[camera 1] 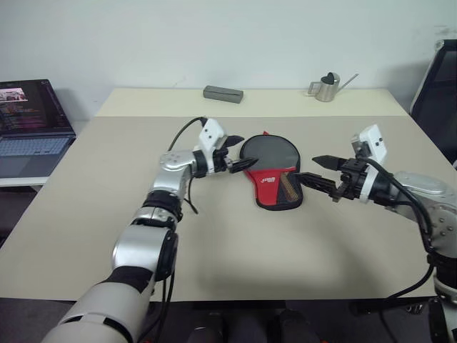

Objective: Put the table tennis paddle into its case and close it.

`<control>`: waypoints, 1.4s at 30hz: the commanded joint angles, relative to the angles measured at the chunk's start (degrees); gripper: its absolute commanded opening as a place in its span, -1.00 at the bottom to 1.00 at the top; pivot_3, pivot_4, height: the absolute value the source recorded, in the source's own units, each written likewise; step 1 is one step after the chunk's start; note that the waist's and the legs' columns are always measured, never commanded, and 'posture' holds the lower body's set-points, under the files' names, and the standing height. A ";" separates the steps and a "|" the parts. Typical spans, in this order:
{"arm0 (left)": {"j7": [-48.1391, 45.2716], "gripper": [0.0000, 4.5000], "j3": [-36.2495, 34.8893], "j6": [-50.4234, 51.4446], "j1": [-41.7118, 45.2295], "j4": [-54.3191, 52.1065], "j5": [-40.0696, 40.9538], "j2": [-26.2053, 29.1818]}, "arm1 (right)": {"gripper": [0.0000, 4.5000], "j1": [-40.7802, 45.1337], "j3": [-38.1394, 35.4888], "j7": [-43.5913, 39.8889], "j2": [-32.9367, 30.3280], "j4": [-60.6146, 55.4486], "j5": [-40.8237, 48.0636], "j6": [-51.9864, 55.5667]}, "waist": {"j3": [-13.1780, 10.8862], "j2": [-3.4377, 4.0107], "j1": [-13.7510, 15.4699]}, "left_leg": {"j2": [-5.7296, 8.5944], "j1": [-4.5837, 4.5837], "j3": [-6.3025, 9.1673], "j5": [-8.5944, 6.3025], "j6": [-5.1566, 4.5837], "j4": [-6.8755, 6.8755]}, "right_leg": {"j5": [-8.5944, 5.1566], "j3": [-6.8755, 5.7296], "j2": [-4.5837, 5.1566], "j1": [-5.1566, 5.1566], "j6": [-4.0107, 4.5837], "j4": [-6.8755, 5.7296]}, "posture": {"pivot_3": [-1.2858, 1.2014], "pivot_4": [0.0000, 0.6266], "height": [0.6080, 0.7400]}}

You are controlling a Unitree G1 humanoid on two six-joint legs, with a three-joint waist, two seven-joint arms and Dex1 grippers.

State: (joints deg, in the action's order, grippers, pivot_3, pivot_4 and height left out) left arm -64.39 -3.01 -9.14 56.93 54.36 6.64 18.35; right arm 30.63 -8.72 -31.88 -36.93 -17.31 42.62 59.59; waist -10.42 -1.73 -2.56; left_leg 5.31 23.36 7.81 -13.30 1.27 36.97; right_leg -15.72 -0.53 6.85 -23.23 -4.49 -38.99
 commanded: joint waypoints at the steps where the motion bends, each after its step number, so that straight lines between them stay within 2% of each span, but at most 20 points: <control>1: -1.08 0.91 -1.20 6.93 -6.17 -15.93 4.01 3.38 | 0.97 3.88 0.18 1.93 3.36 4.90 -0.80 -0.88 | 0.00 0.00 0.04 | 0.01 0.01 0.01 0.00 0.01 0.00 | 0.00 -0.01 0.01 0.00 0.00 0.02 | 0.03 -0.52 1.00; 6: 2.73 0.91 -2.18 16.06 -13.98 -32.47 7.23 6.49 | 0.97 8.53 0.57 4.34 7.19 13.93 -3.25 -0.43 | 0.00 0.00 0.15 | -0.01 0.00 0.08 0.01 0.02 0.02 | 0.03 -0.01 -0.01 -0.01 0.05 0.00 | 0.03 -0.52 1.00; 10: 2.94 0.91 -2.51 24.81 -18.84 -45.46 11.89 9.12 | 0.97 12.65 2.27 7.44 9.54 24.02 -8.64 -2.26 | 0.01 0.01 0.22 | 0.00 -0.01 0.04 0.02 0.03 0.02 | 0.05 0.05 -0.01 -0.01 0.09 0.00 | 0.03 -0.52 1.00; 15: 3.23 0.91 -2.94 32.81 -20.81 -54.37 16.71 12.15 | 0.97 16.46 2.29 8.18 11.52 33.56 -12.74 -4.64 | 0.01 0.02 0.16 | -0.04 -0.01 0.03 0.02 0.03 0.00 | 0.06 0.04 -0.06 -0.03 0.11 0.00 | 0.03 -0.52 1.00; 27: 5.81 0.91 -2.93 35.91 -19.17 -55.80 18.97 14.78 | 0.97 20.61 1.44 7.13 14.91 47.40 -16.53 -7.44 | 0.01 0.02 -0.31 | -0.06 -0.04 -0.05 0.03 0.05 0.00 | 0.08 0.09 -0.07 -0.02 0.14 0.00 | 0.03 -0.52 1.00; 38: 6.55 0.91 -3.06 35.27 -19.24 -55.16 19.14 16.00 | 0.97 20.13 0.72 5.83 17.76 47.45 -15.79 -6.41 | 0.02 0.03 -0.72 | -0.07 -0.05 -0.05 0.03 0.05 -0.01 | 0.09 0.11 -0.08 -0.02 0.14 0.00 | 0.03 -0.52 1.00; 42: 6.59 0.91 -2.94 34.87 -19.17 -54.70 18.93 15.99 | 0.57 20.41 0.21 6.33 18.94 47.39 -16.23 -6.29 | 0.02 0.04 -0.73 | -0.08 -0.07 -0.05 0.03 0.05 -0.01 | 0.09 0.11 -0.10 -0.02 0.15 0.00 | 0.03 -0.52 1.00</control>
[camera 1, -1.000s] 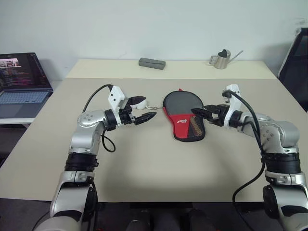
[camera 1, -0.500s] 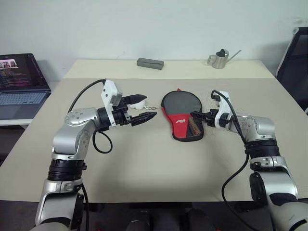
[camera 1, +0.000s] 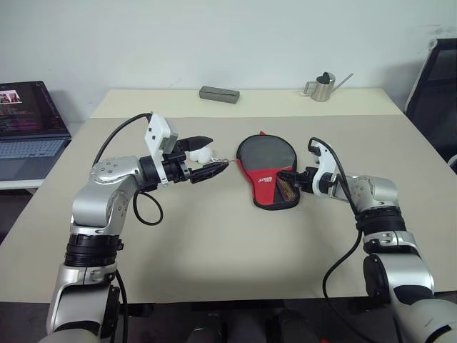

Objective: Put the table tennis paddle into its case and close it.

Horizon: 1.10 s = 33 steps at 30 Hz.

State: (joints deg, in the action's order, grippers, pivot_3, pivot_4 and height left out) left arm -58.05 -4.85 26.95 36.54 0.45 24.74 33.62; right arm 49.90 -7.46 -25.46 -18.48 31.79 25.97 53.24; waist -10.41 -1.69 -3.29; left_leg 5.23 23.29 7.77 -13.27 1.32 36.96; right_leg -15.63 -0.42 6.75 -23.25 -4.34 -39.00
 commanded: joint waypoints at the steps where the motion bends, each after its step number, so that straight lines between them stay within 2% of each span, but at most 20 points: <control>1: 0.23 0.91 -1.09 -1.25 1.25 -0.70 0.82 0.73 | 0.40 1.22 -1.12 0.20 0.70 -1.42 0.16 -0.13 | 0.00 0.00 0.01 | 0.00 0.00 0.00 0.00 0.00 0.00 | 0.00 0.00 0.00 0.00 0.00 0.00 | 0.03 -0.52 1.00; 10: -0.02 0.91 -1.55 -1.69 0.38 -0.07 0.67 1.62 | -0.99 1.54 -3.07 3.10 1.04 1.11 -0.70 -1.26 | 0.00 0.01 0.01 | -0.01 -0.03 -0.01 0.00 0.00 -0.01 | 0.02 0.03 -0.02 0.00 0.04 -0.01 | 0.03 -0.52 1.00; 18: -0.32 0.91 -2.34 -1.56 -2.41 -0.61 1.21 3.76 | -0.99 1.14 -4.38 5.21 2.03 1.75 -0.77 -0.93 | 0.01 0.02 0.02 | -0.01 -0.07 -0.01 0.00 -0.01 -0.02 | 0.03 0.05 -0.02 0.01 0.04 -0.01 | 0.03 -0.52 1.00; 22: -2.69 0.91 -2.64 0.31 -6.42 -2.79 2.47 6.79 | -0.99 0.94 -5.73 7.44 3.41 1.48 -0.24 0.18 | 0.02 0.04 -0.06 | -0.02 -0.16 -0.08 -0.05 -0.09 -0.04 | 0.04 0.14 -0.04 0.03 0.06 -0.03 | 0.03 -0.52 1.00; 28: -9.33 0.91 -2.92 3.15 -16.81 -7.90 5.23 14.11 | -0.99 -0.76 -7.52 11.11 5.43 -6.42 2.09 7.85 | 0.02 0.08 -0.04 | -0.07 -0.28 -0.11 -0.11 -0.18 -0.17 | 0.04 0.31 -0.12 0.03 0.08 -0.03 | 0.03 -0.52 1.00; 33: -11.24 0.91 -3.78 4.73 -20.72 -11.69 8.18 15.80 | -0.99 -3.13 -8.94 14.42 6.83 -14.00 3.17 14.14 | 0.01 0.10 0.20 | -0.06 -0.28 -0.12 -0.13 -0.21 -0.18 | 0.04 0.33 -0.11 0.04 0.08 0.00 | 0.03 -0.52 1.00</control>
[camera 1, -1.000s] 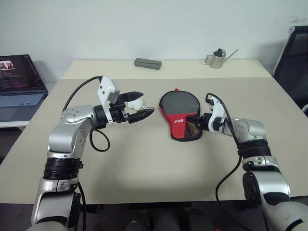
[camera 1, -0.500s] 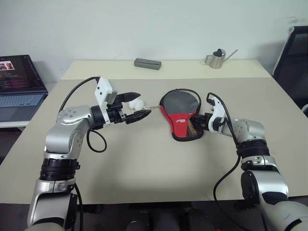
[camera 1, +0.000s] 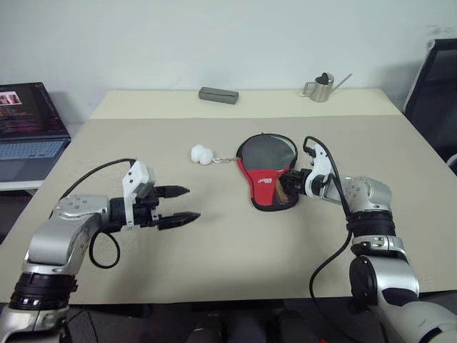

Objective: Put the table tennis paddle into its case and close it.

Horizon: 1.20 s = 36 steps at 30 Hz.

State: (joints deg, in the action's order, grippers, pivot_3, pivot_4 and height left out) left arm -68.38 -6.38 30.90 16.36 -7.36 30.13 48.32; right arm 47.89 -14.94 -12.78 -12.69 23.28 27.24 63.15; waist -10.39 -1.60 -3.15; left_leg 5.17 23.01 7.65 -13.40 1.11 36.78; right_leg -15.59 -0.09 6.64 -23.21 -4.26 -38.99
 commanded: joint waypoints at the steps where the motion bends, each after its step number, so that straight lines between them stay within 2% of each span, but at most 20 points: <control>1: -0.70 0.91 -2.33 1.04 -0.75 -4.31 3.14 1.05 | -0.99 -1.72 -1.84 2.41 1.48 -7.24 2.28 5.69 | 0.00 0.00 0.10 | 0.00 0.01 0.02 0.00 0.00 -0.01 | 0.00 -0.02 0.00 0.00 0.00 0.00 | 0.03 -0.52 1.00; 8: -0.28 0.91 -1.83 2.16 -1.68 -6.45 4.71 1.02 | -0.99 -5.68 -3.98 5.24 2.50 -17.38 3.46 13.92 | -0.02 0.03 0.28 | 0.00 0.00 -0.01 -0.01 -0.01 -0.06 | 0.00 0.01 0.00 -0.02 0.00 0.01 | 0.03 -0.52 1.00; 20: -6.75 0.91 -0.02 1.32 -4.14 -10.15 5.15 4.45 | -0.99 -14.70 -7.38 5.63 2.81 -35.56 6.35 29.26 | -0.04 0.08 0.56 | -0.01 0.00 0.00 -0.01 -0.02 -0.15 | -0.01 -0.02 0.00 -0.01 0.01 0.05 | 0.03 -0.52 1.00; 27: -9.21 0.91 1.65 2.22 -3.90 -13.11 6.78 5.14 | -0.99 -26.20 -3.84 6.68 -3.24 -44.57 16.91 29.35 | -0.03 0.09 1.30 | -0.02 -0.01 0.01 -0.02 -0.03 -0.28 | -0.03 -0.06 0.02 0.02 0.00 0.19 | 0.03 -0.52 1.00; 36: -10.65 0.91 4.59 3.66 -2.37 -15.45 8.99 4.87 | -0.99 -36.98 -3.60 13.33 -10.89 -50.94 35.60 29.35 | 0.01 0.06 1.54 | -0.05 -0.02 0.02 -0.01 -0.03 -0.48 | -0.04 -0.18 0.05 0.10 0.01 0.38 | 0.03 -0.52 1.00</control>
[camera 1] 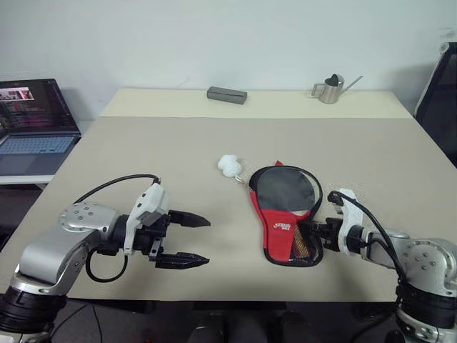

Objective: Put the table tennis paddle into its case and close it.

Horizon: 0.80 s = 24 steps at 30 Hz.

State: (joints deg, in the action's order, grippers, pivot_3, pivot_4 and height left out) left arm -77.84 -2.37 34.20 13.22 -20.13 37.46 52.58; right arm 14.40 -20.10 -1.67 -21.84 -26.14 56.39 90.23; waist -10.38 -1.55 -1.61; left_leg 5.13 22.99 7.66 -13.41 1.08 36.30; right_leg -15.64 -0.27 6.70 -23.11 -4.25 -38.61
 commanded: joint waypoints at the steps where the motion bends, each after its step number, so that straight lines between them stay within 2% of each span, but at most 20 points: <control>1: -1.35 0.91 0.90 0.51 0.75 -2.99 1.83 0.60 | -0.99 -4.20 1.48 3.38 -2.30 -1.85 8.55 2.27 | 0.03 -0.01 0.00 | 0.00 -0.01 0.00 0.00 0.00 -0.04 | 0.00 0.00 0.00 0.00 0.00 0.03 | 0.03 -0.52 1.00; 10: -1.89 0.91 1.62 0.43 0.41 -3.06 2.04 0.87 | -0.99 -9.00 1.44 15.80 -6.07 -3.09 27.74 0.53 | 0.03 -0.01 -0.03 | -0.08 -0.01 -0.01 0.00 0.00 -0.20 | -0.04 -0.09 -0.02 0.02 0.05 0.11 | 0.03 -0.52 1.00; 16: -2.09 0.91 1.30 0.07 -0.10 -2.81 1.65 0.87 | -0.99 -12.02 10.19 28.28 -16.37 -2.20 45.20 -13.30 | 0.03 -0.01 -0.05 | -0.12 -0.01 -0.02 0.00 -0.01 -0.20 | -0.04 -0.13 -0.02 0.08 0.05 0.21 | 0.03 -0.52 1.00; 22: -1.83 0.91 1.02 -0.63 -0.53 -2.26 1.05 0.83 | -0.99 -10.24 18.55 35.74 -22.17 -1.32 52.59 -24.59 | 0.02 -0.01 -0.14 | -0.68 -0.20 0.01 -0.01 -0.01 -0.20 | 0.06 -0.31 -0.54 0.65 0.19 0.93 | 0.03 -0.52 1.00; 24: -1.70 0.91 0.82 -0.84 -0.95 -2.23 0.92 0.84 | -0.78 -10.17 20.57 37.58 -23.10 -1.46 55.21 -27.89 | 0.02 -0.01 -0.17 | -0.75 -0.25 0.03 -0.01 -0.01 -0.22 | 0.06 -0.32 -0.60 0.68 0.20 0.93 | 0.03 -0.52 1.00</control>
State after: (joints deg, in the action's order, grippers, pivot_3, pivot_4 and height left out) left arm -79.37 -0.36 34.38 12.51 -21.83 38.09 52.69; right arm 4.12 -2.14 34.38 -44.34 -26.83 107.56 64.96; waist -10.36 -1.56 -1.79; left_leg 4.34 22.72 7.69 -13.42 1.07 36.08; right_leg -15.57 -0.59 6.06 -22.42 -4.03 -37.69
